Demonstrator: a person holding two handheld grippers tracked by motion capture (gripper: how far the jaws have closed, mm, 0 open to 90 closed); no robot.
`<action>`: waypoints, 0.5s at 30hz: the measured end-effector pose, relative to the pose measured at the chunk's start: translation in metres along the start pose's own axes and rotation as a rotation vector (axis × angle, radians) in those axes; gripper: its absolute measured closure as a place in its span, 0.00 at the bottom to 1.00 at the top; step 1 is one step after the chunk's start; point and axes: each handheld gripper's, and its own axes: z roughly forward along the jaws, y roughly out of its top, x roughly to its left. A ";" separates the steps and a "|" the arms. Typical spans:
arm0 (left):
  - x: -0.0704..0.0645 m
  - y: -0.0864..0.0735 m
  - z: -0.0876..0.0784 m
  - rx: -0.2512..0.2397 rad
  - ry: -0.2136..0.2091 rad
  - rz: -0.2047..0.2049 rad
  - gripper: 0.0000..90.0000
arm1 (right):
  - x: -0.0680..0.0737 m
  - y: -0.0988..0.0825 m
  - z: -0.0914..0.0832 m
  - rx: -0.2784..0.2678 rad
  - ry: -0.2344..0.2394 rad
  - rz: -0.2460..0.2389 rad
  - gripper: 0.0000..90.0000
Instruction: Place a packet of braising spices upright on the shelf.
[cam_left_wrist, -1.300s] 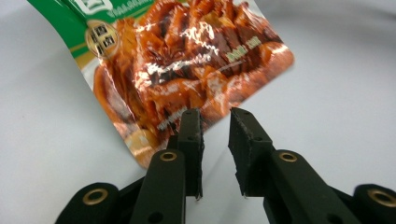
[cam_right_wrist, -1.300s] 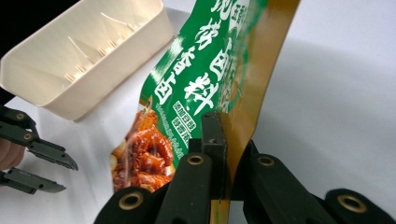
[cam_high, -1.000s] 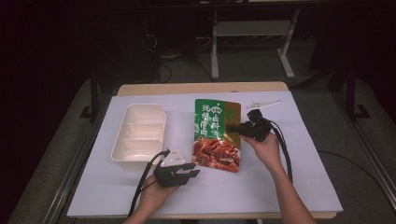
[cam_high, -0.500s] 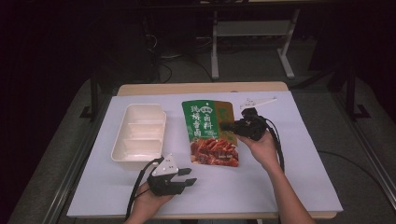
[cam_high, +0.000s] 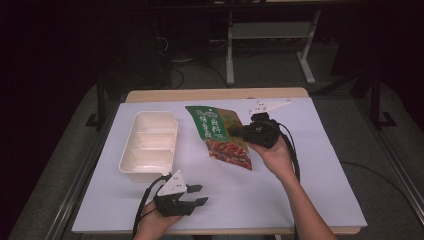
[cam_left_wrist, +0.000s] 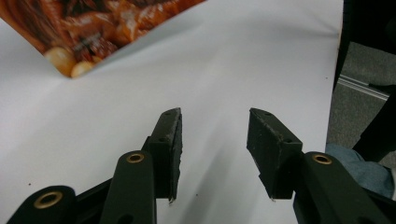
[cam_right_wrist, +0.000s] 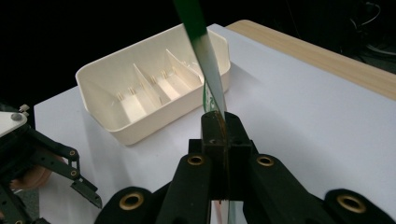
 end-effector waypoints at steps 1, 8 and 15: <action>0.000 0.000 0.000 0.000 0.000 0.000 0.59 | 0.001 0.001 0.001 -0.003 0.001 -0.002 1.00; -0.002 -0.003 -0.003 -0.008 -0.008 0.003 0.55 | 0.007 0.009 0.005 -0.017 0.010 0.001 1.00; -0.004 -0.006 -0.004 -0.008 -0.008 0.023 0.52 | 0.017 0.020 0.011 -0.035 0.022 -0.016 1.00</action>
